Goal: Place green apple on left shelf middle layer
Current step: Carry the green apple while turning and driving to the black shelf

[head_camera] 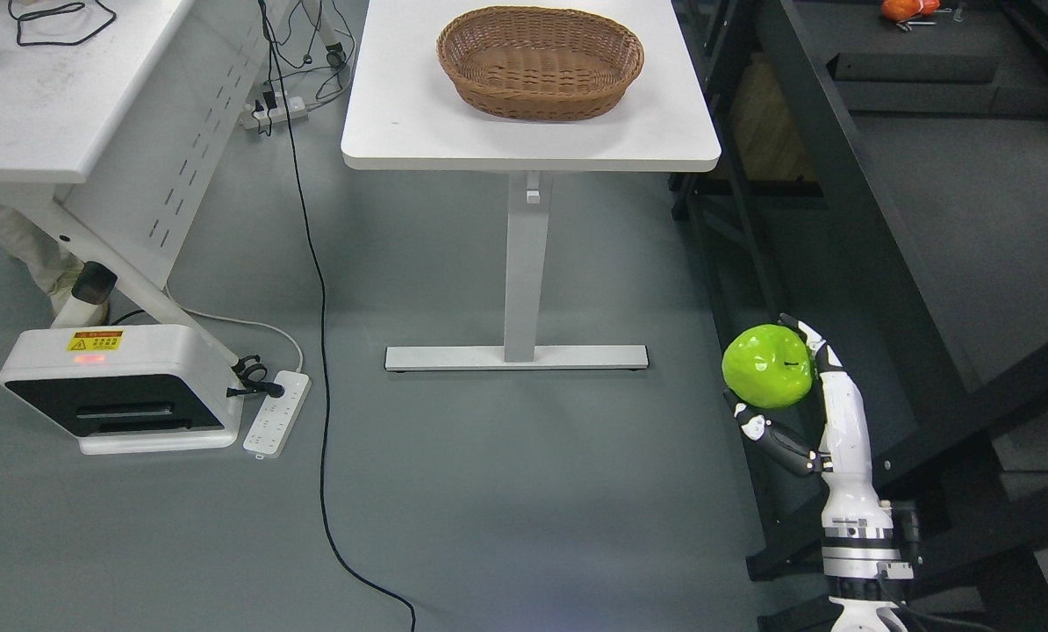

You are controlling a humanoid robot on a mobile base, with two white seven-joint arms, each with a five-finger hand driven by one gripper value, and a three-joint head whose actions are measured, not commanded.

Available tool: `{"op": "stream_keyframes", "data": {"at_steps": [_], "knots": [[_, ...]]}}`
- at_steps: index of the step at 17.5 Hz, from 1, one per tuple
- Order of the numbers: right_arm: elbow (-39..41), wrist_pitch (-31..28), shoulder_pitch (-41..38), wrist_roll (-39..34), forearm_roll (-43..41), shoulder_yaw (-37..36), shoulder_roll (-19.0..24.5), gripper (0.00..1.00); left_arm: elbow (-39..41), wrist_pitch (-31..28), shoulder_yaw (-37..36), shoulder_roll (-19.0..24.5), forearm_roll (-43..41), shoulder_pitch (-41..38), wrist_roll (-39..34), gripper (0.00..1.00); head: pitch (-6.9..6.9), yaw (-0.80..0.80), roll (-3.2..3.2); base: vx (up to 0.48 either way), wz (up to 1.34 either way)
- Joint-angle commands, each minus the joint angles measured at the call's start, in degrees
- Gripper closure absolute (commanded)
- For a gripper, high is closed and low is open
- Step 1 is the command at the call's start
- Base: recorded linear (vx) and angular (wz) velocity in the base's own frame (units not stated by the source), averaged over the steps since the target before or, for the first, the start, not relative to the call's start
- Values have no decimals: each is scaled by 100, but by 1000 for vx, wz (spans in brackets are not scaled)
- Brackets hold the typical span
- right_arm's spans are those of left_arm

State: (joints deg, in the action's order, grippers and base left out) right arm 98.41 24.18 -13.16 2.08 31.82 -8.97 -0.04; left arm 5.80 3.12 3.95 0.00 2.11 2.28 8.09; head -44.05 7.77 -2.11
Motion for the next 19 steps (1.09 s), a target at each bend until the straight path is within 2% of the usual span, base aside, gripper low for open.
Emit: {"op": "stream_keyframes", "data": {"at_steps": [1, 10, 19], "knots": [[2, 43, -20, 29, 0, 9, -96, 100, 0, 22, 0, 100, 0, 0, -1, 0, 0, 0, 0, -267, -68], [-6, 34, -64, -6, 0, 45, -96, 100, 0, 22, 0, 100, 0, 0, -1, 0, 0, 0, 0, -222, -208], [-6, 34, -64, -6, 0, 45, -96, 100, 0, 22, 0, 100, 0, 0, -1, 0, 0, 0, 0, -107, -812]]}}
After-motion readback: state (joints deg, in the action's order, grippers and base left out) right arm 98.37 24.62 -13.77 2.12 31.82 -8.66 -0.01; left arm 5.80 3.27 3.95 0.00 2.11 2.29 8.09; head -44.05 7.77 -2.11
